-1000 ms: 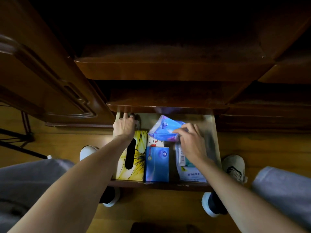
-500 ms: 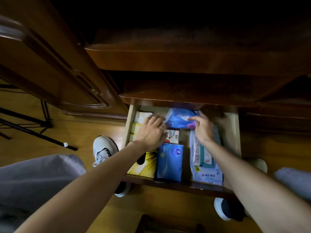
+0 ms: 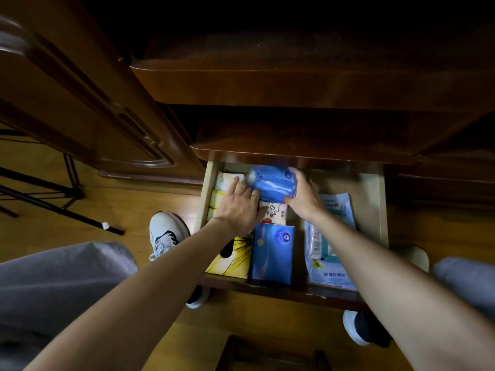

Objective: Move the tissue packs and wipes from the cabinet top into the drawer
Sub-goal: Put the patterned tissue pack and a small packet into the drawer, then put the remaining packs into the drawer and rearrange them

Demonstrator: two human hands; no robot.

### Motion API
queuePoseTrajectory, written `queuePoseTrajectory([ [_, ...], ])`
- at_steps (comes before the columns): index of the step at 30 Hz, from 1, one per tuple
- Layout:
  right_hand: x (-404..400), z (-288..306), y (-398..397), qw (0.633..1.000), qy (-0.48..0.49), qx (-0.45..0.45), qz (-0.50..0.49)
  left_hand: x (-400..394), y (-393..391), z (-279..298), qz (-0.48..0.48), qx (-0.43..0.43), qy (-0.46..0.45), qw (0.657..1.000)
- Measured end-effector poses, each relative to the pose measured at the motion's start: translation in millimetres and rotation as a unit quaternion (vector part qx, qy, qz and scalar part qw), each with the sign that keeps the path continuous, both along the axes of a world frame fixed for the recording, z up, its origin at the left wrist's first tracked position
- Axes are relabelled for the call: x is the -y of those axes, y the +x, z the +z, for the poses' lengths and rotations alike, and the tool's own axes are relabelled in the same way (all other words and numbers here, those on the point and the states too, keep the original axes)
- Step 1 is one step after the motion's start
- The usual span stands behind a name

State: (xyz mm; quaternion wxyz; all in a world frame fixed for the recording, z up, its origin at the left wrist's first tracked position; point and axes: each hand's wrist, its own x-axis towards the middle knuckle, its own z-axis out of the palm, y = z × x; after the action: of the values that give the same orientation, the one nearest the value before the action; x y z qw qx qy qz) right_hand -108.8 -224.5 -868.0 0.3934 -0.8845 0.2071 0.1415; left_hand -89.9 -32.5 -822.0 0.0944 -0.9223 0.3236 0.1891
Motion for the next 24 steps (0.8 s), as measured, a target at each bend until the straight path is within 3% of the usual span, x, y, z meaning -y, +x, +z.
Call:
queuePoseTrajectory([
  [4,4,-4,-1,0.986,-0.162,-0.004,0.049,17,17,6,-0.062,0.007,0.109,0.992],
  [7,5,-4,-3,0.983,-0.164,0.0,0.079,24,25,6,-0.058,-0.014,0.132,0.989],
  [10,10,13,-8,0.987,-0.148,-0.004,0.064,24,22,15,-0.033,-0.018,0.065,0.997],
  [15,35,80,-18,0.982,-0.115,-0.042,0.143,12,10,80,-0.01,0.01,-0.067,0.998],
  [18,48,155,-30,0.986,-0.057,0.003,0.157,5,-1,150,-0.056,0.1,-0.114,0.987],
  [20,53,217,-39,0.983,-0.061,0.075,0.157,4,-12,207,-0.119,0.182,-0.222,0.95],
  [22,55,280,-52,0.962,-0.119,0.185,0.163,4,-20,264,-0.202,0.279,-0.353,0.87],
  [24,57,340,-69,0.911,-0.177,0.338,0.158,8,-22,323,-0.244,0.371,-0.425,0.789],
])
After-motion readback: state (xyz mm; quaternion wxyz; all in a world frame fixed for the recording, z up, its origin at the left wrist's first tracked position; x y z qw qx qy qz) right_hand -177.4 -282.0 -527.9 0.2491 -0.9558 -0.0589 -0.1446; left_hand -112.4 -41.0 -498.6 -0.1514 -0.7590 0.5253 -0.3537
